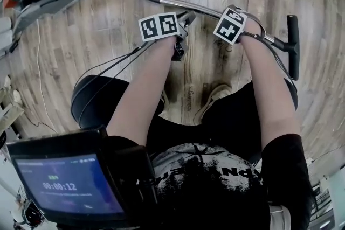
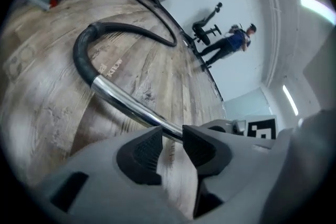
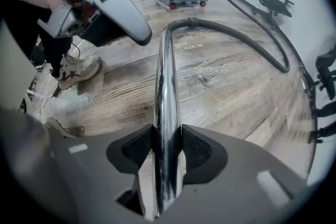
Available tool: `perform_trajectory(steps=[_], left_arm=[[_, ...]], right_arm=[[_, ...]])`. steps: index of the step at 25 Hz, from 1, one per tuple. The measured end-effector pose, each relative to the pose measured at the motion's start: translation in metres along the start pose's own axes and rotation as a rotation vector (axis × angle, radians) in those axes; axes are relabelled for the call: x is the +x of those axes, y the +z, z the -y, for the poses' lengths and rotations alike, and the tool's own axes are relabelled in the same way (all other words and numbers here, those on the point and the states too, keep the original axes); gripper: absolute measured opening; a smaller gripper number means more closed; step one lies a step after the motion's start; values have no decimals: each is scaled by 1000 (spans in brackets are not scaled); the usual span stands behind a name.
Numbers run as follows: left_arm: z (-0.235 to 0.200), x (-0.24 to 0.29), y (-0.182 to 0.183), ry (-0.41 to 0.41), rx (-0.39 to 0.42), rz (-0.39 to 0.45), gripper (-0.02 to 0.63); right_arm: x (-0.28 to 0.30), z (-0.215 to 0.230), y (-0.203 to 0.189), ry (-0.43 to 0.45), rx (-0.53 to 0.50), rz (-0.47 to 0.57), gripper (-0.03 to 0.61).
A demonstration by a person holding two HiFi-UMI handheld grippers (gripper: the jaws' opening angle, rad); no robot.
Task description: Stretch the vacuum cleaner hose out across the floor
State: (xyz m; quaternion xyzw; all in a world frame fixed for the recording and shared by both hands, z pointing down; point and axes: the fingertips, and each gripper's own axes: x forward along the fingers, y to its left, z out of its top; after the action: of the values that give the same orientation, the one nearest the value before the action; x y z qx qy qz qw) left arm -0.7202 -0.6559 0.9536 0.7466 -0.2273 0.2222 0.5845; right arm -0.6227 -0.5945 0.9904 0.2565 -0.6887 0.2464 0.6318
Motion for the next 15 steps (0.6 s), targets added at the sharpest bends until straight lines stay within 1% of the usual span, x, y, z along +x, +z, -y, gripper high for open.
perform_trajectory(steps=[3, 4, 6, 8, 9, 11, 14, 15], left_arm=[[-15, 19, -2, -60, -197, 90, 154], [-17, 25, -1, -83, -246, 114, 176], [-20, 35, -1, -124, -323, 152, 164], [-21, 42, -2, -151, -371, 174, 145], [-20, 45, -4, -162, -389, 177, 200], [-17, 51, -6, -183, -407, 185, 217], [-21, 59, 12, -211, -445, 255, 248], [-23, 62, 20, -219, -461, 276, 267]], right_arm=[[-7, -3, -6, 3, 22, -8, 175], [-9, -4, -9, 2, 29, -14, 175], [-13, -3, -14, -12, 33, -26, 175], [-16, 1, -17, -17, 55, -22, 173], [-18, 3, -19, -12, 71, -15, 173], [-22, 5, -23, -9, 92, -10, 173], [-30, 4, -25, -23, 80, -12, 171], [-34, 3, -23, -30, 74, -5, 170]])
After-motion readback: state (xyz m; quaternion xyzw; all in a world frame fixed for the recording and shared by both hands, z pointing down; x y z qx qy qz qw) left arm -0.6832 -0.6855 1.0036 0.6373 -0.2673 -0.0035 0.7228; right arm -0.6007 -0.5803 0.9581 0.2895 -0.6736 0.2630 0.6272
